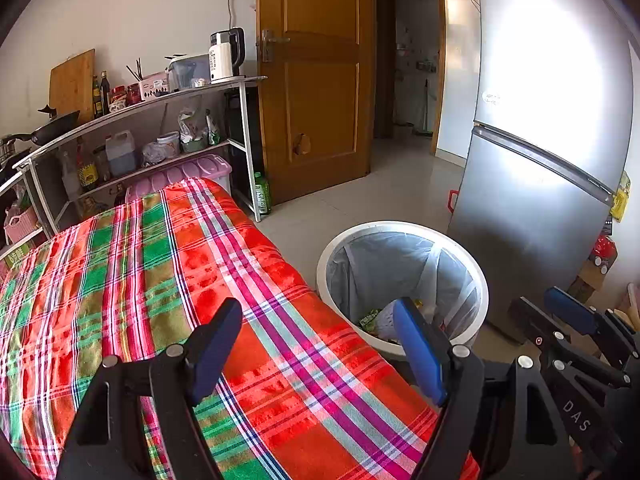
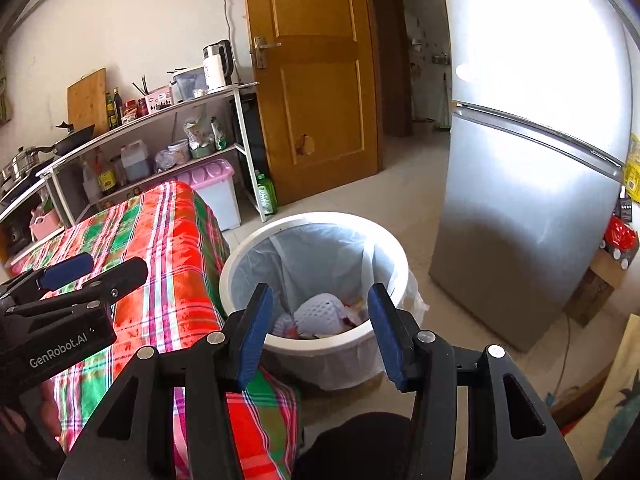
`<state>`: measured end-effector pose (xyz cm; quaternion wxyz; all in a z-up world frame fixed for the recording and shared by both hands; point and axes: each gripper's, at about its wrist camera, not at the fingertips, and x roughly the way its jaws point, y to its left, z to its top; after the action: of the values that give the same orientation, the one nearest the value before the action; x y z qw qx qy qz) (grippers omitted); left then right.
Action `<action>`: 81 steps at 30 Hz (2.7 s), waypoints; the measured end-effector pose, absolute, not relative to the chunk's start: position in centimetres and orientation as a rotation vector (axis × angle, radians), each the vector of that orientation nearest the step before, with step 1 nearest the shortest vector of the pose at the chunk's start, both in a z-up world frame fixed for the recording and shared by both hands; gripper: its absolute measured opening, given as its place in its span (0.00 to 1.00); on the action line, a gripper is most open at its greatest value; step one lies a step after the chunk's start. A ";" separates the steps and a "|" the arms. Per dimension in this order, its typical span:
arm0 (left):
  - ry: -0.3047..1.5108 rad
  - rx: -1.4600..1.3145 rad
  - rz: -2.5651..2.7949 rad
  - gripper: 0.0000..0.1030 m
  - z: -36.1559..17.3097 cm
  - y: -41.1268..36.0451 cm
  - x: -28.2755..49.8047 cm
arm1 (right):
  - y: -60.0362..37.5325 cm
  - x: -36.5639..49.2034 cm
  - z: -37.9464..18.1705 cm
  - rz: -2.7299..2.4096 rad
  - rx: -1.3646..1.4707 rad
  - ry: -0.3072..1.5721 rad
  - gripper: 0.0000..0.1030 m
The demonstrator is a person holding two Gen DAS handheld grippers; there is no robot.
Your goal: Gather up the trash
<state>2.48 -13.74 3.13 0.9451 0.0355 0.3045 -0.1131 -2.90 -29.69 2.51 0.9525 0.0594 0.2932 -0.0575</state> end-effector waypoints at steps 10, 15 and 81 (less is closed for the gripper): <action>0.633 0.070 -0.228 0.77 3.1 -13.7 2.5 | -29.4 -3.0 2.4 -0.111 0.115 0.592 0.49; 0.633 0.073 -0.229 0.77 3.0 -13.7 2.5 | -29.3 -3.0 2.4 -0.111 0.114 0.592 0.49; 0.664 0.123 -0.220 0.77 2.6 -14.2 2.7 | -29.1 -2.8 2.4 -0.105 0.115 0.597 0.49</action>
<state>2.72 -14.20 2.63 0.9376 0.0601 0.3250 -0.1077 -2.79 -29.07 2.41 0.9528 0.0567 0.2936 -0.0519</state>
